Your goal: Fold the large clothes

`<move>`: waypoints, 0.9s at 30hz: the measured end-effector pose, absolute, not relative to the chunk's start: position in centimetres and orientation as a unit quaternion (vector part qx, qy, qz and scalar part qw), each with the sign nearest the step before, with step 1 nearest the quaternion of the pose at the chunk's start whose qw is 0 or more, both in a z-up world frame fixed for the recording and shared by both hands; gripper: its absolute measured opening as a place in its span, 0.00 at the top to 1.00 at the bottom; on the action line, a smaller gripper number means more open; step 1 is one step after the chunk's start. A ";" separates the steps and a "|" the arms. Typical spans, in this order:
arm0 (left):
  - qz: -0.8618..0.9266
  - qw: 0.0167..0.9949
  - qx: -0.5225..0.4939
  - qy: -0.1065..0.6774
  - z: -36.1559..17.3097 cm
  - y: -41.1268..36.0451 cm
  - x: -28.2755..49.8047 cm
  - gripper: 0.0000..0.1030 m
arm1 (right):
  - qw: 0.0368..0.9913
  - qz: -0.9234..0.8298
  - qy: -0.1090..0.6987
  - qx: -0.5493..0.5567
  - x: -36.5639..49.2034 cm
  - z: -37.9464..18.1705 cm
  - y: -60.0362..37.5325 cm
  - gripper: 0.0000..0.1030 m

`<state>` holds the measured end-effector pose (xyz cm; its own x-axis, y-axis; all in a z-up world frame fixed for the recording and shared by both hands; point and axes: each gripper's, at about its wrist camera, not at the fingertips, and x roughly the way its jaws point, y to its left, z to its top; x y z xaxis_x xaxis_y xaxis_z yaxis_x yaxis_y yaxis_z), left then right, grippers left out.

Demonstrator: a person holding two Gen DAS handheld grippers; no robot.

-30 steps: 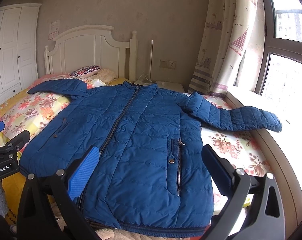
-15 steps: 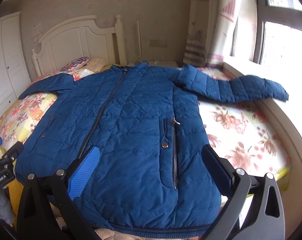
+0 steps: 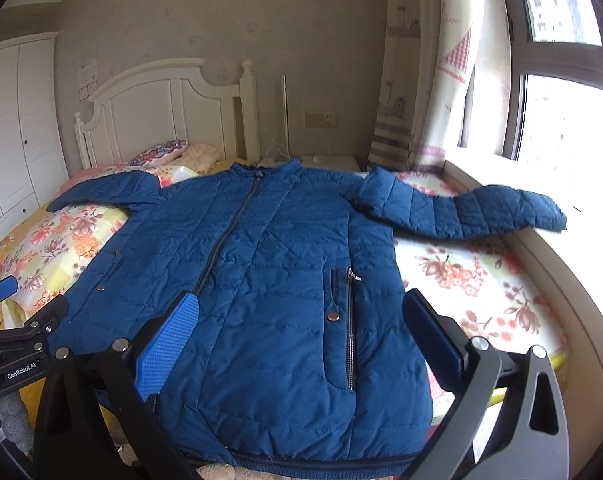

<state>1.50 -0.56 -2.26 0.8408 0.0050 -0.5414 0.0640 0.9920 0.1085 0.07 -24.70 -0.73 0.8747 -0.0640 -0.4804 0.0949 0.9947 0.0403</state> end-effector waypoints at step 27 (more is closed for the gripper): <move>-0.070 0.893 0.058 0.442 -11.9 0.6 31.6 0.04 | 0.836 -0.316 0.341 0.291 21.6 -10.3 -57.8 0.06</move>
